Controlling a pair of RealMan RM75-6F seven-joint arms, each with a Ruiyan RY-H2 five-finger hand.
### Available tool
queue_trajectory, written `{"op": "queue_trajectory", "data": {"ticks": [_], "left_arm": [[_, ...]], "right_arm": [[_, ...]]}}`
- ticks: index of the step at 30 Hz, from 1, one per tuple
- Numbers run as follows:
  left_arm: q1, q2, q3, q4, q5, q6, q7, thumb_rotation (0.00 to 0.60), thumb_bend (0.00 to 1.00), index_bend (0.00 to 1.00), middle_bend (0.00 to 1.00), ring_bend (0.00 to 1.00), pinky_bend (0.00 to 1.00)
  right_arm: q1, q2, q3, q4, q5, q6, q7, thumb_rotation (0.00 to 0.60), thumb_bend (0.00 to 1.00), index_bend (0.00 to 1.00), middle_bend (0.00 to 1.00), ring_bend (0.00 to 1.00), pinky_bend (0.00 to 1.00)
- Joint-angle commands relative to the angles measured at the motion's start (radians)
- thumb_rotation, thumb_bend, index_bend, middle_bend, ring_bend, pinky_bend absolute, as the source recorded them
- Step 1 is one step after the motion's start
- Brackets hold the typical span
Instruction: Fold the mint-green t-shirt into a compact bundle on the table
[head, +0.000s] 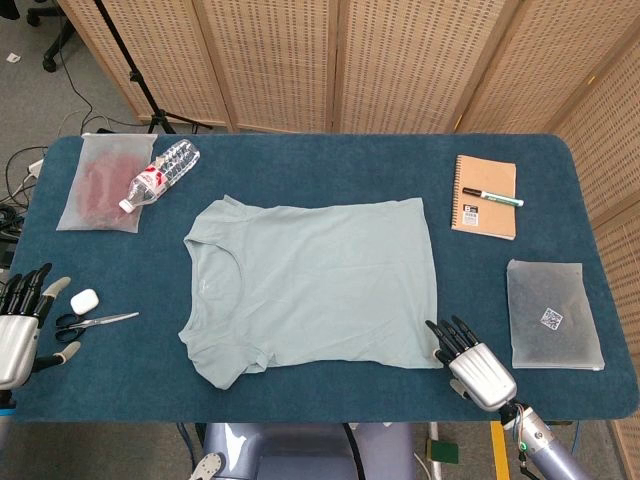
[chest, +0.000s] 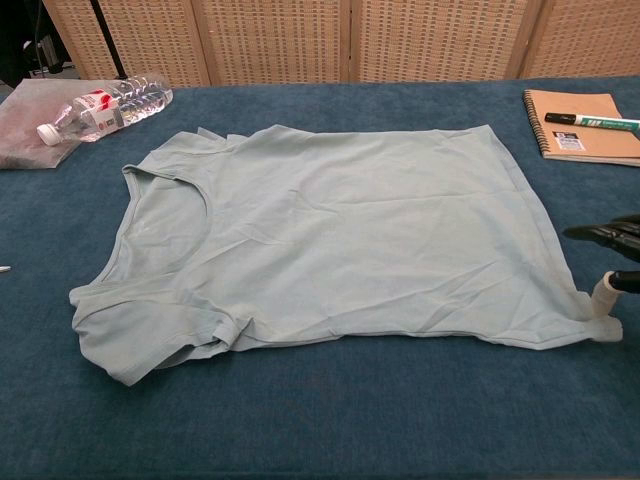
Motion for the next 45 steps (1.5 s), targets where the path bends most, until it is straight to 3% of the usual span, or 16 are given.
{"op": "queue_trajectory", "data": {"ticks": [1,5,15,21,25,32,35,37,41,45], "left_arm": [[-0.001,-0.001,-0.001,0.000,-0.003,-0.002,0.003,0.600,0.00,0.00,0.00,0.00,0.00],[-0.001,-0.001,-0.002,-0.002,-0.006,-0.004,0.003,0.600,0.00,0.00,0.00,0.00,0.00],[-0.002,-0.001,-0.005,-0.003,-0.013,-0.008,0.003,0.600,0.00,0.00,0.00,0.00,0.00],[-0.002,-0.004,-0.005,-0.001,-0.014,-0.009,0.007,0.600,0.00,0.00,0.00,0.00,0.00],[-0.005,-0.007,0.000,0.000,-0.006,-0.013,0.013,0.600,0.00,0.00,0.00,0.00,0.00],[-0.022,-0.021,0.051,0.025,0.101,-0.022,-0.006,0.600,0.00,0.00,0.00,0.00,0.00],[-0.034,-0.052,0.083,0.079,0.183,-0.013,-0.024,0.600,0.00,0.07,0.00,0.00,0.00],[-0.057,-0.137,0.125,0.178,0.270,-0.026,-0.061,0.600,0.00,0.16,0.00,0.00,0.00],[-0.067,-0.273,0.139,0.362,0.313,0.002,-0.144,0.600,0.02,0.34,0.00,0.00,0.00],[-0.079,-0.357,0.151,0.471,0.338,0.021,-0.200,0.600,0.07,0.41,0.00,0.00,0.00]], "right_arm": [[0.007,-0.014,-0.004,0.013,0.001,0.002,-0.003,0.600,0.26,0.39,0.00,0.00,0.02],[0.018,-0.026,-0.001,0.018,0.005,-0.005,-0.022,0.600,0.33,0.40,0.00,0.00,0.02],[0.034,-0.068,0.001,0.045,0.018,-0.010,-0.036,0.600,0.36,0.44,0.00,0.00,0.02],[0.043,-0.100,0.001,0.094,0.021,0.002,-0.011,0.600,0.37,0.55,0.00,0.00,0.02],[0.046,-0.121,0.000,0.125,0.016,0.023,0.008,0.600,0.43,0.61,0.00,0.00,0.02],[0.052,-0.144,-0.011,0.161,0.010,0.042,0.045,0.600,0.47,0.64,0.00,0.00,0.02],[0.055,-0.143,-0.016,0.159,0.008,0.045,0.058,0.600,0.47,0.64,0.00,0.00,0.02],[0.056,-0.135,-0.019,0.144,0.011,0.053,0.080,0.600,0.47,0.64,0.00,0.00,0.02],[0.058,-0.119,-0.020,0.119,0.017,0.057,0.084,0.600,0.47,0.64,0.00,0.00,0.02],[0.059,-0.112,-0.017,0.099,0.025,0.058,0.073,0.600,0.51,0.64,0.00,0.00,0.02]]}}
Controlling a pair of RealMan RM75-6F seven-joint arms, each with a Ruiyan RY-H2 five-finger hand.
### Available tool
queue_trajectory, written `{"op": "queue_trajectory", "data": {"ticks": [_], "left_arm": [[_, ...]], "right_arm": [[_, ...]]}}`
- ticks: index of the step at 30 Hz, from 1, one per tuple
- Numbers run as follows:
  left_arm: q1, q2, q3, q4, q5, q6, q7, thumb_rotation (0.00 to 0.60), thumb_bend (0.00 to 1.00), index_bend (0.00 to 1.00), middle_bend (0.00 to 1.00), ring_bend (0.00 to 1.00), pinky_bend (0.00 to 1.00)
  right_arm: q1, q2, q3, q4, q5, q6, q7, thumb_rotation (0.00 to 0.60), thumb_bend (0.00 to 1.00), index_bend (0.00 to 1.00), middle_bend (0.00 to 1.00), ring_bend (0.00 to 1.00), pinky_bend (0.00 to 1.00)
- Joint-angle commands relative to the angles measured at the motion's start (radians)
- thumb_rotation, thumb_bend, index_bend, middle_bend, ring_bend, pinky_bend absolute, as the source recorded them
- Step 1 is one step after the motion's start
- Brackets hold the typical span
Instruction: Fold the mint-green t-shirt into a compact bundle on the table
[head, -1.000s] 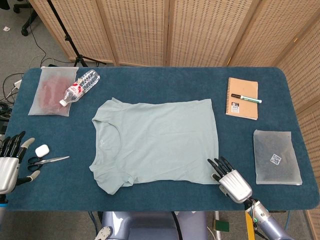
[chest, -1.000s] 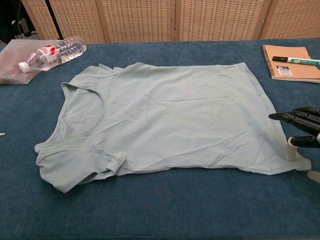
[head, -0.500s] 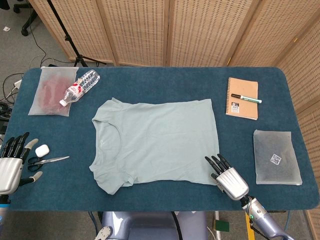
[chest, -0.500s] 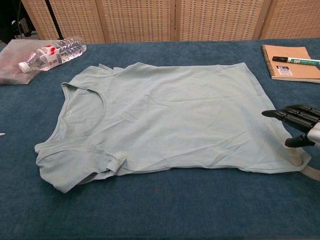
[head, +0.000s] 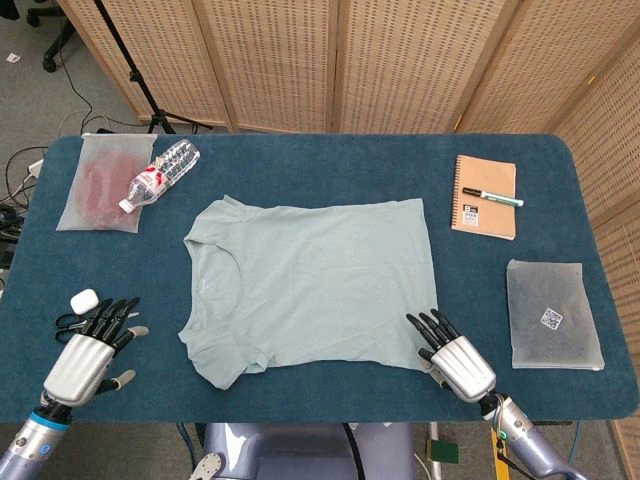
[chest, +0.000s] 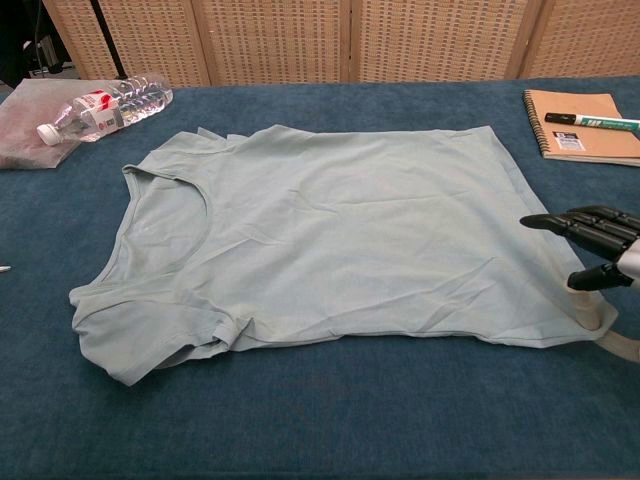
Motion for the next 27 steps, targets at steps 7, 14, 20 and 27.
{"op": "queue_trajectory", "data": {"ticks": [7,14,20,27], "left_arm": [[-0.047,-0.208,0.042,0.238,0.067,0.031,-0.158,0.600,0.10,0.44,0.00,0.00,0.00],[-0.082,-0.277,0.050,0.287,0.067,0.014,-0.195,0.600,0.11,0.44,0.00,0.00,0.00],[-0.110,-0.309,0.063,0.300,0.061,-0.007,-0.241,0.600,0.12,0.45,0.00,0.00,0.00],[-0.129,-0.351,0.069,0.341,0.049,-0.015,-0.279,0.600,0.24,0.48,0.00,0.00,0.00]], "right_arm": [[0.004,0.015,0.001,-0.033,0.009,-0.002,-0.022,0.600,0.51,0.64,0.00,0.00,0.02],[0.009,0.025,0.003,-0.055,0.021,-0.015,-0.034,0.600,0.52,0.64,0.00,0.00,0.02],[0.011,0.030,0.003,-0.068,0.028,-0.022,-0.044,0.600,0.52,0.64,0.00,0.00,0.02],[0.013,0.035,0.005,-0.083,0.033,-0.024,-0.055,0.600,0.52,0.64,0.00,0.00,0.02]]}}
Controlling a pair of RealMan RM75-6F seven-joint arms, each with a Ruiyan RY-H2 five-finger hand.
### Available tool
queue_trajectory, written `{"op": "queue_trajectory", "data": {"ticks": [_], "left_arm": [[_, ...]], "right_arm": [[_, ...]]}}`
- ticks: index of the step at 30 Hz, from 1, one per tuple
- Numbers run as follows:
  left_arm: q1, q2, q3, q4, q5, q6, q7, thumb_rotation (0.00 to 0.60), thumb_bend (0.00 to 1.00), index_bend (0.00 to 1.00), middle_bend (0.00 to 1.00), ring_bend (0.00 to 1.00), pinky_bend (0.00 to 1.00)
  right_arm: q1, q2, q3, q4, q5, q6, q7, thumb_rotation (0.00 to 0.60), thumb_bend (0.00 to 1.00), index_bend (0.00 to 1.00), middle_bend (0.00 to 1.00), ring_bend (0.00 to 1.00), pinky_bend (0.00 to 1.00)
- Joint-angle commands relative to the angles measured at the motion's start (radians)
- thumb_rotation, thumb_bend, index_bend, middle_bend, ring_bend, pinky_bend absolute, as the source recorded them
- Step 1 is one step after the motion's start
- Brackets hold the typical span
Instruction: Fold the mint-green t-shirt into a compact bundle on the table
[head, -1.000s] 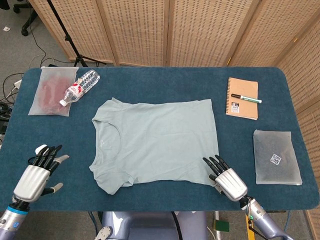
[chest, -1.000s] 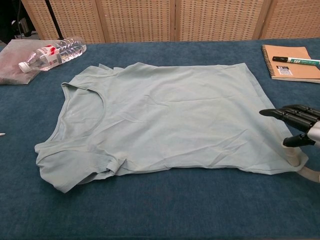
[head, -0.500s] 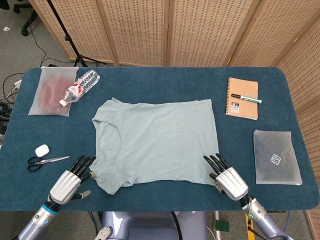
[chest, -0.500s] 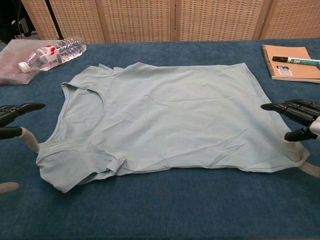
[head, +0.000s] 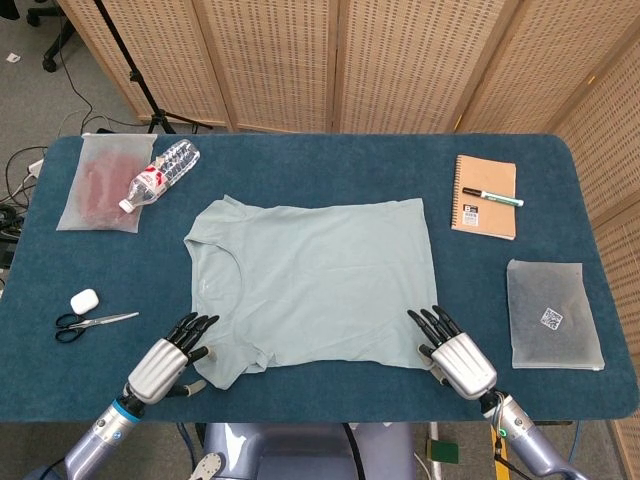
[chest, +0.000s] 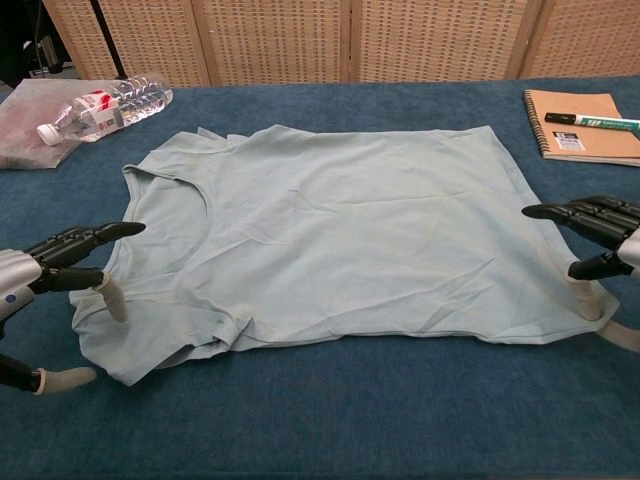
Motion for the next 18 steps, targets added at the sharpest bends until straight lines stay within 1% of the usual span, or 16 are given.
{"op": "queue_trajectory", "data": {"ticks": [1,3,4,13,18], "left_arm": [[-0.009,-0.017,0.004,0.015,-0.005,-0.001,-0.019,0.600,0.26,0.49,0.00,0.00,0.00],[-0.012,-0.021,0.006,0.019,-0.009,-0.002,-0.026,0.600,0.31,0.50,0.00,0.00,0.00],[-0.014,-0.023,0.007,0.021,-0.010,-0.001,-0.027,0.600,0.32,0.50,0.00,0.00,0.00],[-0.023,-0.036,0.017,0.016,-0.034,-0.018,-0.048,0.600,0.35,0.59,0.00,0.00,0.00],[-0.029,-0.040,0.017,0.008,-0.045,-0.026,-0.048,0.600,0.40,0.65,0.00,0.00,0.00]], "right_arm": [[0.002,0.002,0.001,-0.006,0.002,-0.002,-0.004,0.600,0.52,0.64,0.00,0.00,0.02],[0.003,0.003,0.001,-0.006,0.001,-0.002,-0.007,0.600,0.52,0.64,0.00,0.00,0.02],[0.004,0.004,0.001,-0.005,0.000,-0.001,-0.007,0.600,0.52,0.64,0.00,0.00,0.02],[0.005,0.009,0.005,-0.018,0.004,0.004,-0.008,0.600,0.52,0.64,0.00,0.00,0.02],[0.007,0.013,0.006,-0.026,0.006,0.003,-0.010,0.600,0.52,0.64,0.00,0.00,0.02]]}}
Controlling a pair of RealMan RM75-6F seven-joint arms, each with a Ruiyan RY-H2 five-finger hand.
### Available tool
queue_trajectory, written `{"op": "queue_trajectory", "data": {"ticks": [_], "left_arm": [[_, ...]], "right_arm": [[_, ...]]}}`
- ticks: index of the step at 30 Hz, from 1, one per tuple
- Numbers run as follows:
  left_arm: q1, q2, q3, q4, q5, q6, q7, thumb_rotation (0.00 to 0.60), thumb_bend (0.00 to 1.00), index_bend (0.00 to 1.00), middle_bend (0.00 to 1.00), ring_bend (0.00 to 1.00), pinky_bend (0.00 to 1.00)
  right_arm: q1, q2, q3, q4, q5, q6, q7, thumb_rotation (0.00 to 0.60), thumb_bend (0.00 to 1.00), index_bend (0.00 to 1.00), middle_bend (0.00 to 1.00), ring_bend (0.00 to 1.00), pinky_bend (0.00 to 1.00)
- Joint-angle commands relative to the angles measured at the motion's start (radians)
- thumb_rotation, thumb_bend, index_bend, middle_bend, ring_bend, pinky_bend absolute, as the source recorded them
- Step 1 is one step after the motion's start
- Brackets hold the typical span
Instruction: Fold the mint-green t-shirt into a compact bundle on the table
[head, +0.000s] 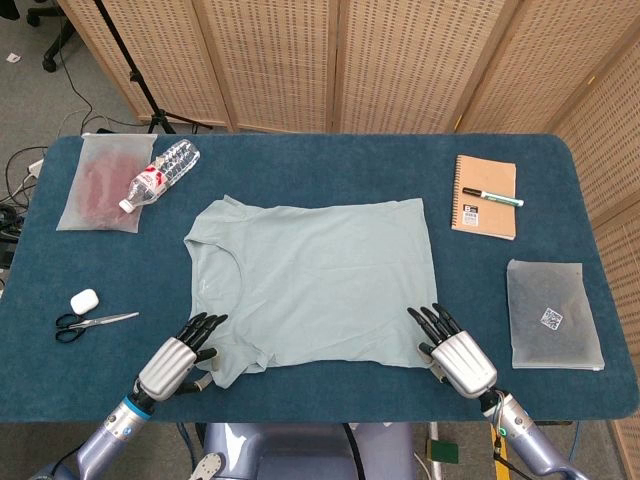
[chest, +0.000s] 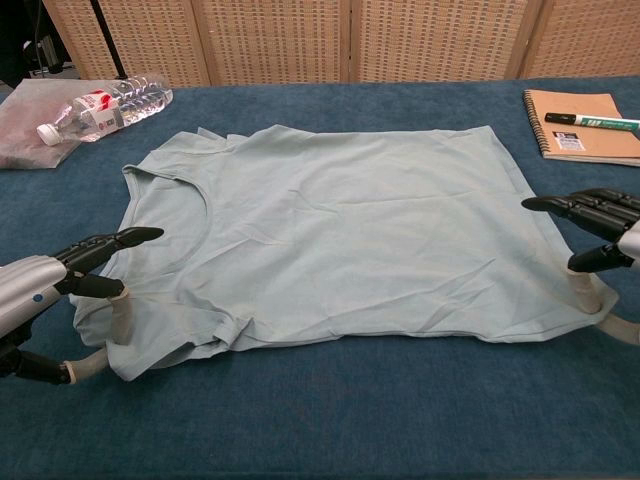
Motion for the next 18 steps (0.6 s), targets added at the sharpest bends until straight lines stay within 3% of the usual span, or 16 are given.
{"op": "queue_trajectory", "data": {"ticks": [1,8,18], "left_arm": [[-0.002,-0.002,0.001,-0.004,-0.004,-0.003,0.001,0.600,0.41,0.66,0.00,0.00,0.00],[-0.006,-0.004,0.003,-0.011,-0.015,-0.010,-0.003,0.600,0.48,0.73,0.00,0.00,0.00],[-0.007,0.029,0.026,-0.040,0.000,0.016,-0.016,0.600,0.50,0.75,0.00,0.00,0.00]], "right_arm": [[0.001,0.001,0.001,-0.003,0.000,0.000,-0.001,0.600,0.52,0.64,0.00,0.00,0.02],[0.002,0.003,0.002,-0.008,0.003,-0.001,-0.001,0.600,0.52,0.64,0.00,0.00,0.02],[0.006,0.013,-0.015,-0.025,-0.021,0.005,0.005,0.600,0.52,0.65,0.00,0.00,0.02]]}}
